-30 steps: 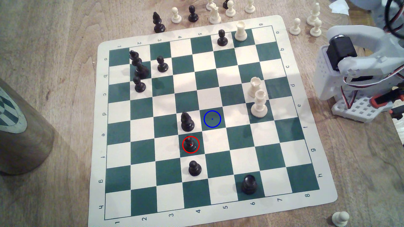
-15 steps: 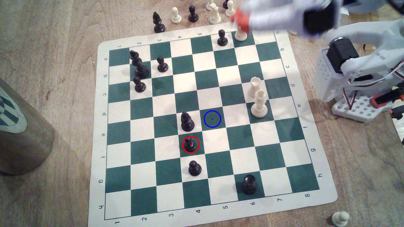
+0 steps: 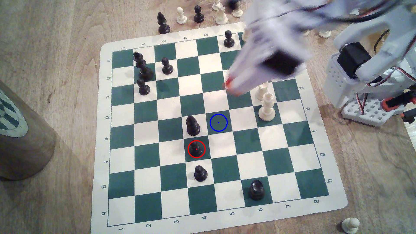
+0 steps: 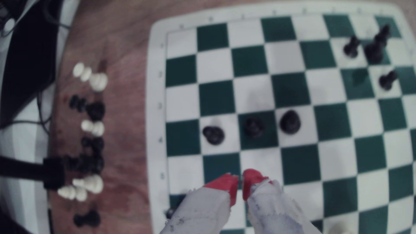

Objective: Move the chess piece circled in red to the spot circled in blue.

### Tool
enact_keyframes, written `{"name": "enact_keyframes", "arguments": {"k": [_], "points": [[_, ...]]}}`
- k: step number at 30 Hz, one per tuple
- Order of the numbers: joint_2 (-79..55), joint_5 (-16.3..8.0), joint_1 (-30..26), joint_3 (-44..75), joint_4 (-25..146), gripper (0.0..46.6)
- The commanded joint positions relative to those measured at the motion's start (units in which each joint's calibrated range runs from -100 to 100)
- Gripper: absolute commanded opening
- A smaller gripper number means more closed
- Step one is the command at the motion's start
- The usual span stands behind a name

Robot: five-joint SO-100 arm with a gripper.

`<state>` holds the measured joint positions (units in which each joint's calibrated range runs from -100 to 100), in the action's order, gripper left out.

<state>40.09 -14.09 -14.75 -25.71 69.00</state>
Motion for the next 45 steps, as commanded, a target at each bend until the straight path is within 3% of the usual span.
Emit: {"name": "enact_keyframes", "arguments": {"k": [1, 4, 9, 30, 45], "points": [[-8.68, -4.2, -0.54, 11.84, 0.04, 3.6], [-17.17, -6.01, -0.31, 15.1, 0.12, 9.4], [-24.64, -7.47, 0.55, 15.83, -2.01, 14.4], [-44.42, -8.45, 1.02, 16.46, -11.02, 14.7], [-48.58, -8.16, 3.06, 17.37, -14.79, 14.8]]}}
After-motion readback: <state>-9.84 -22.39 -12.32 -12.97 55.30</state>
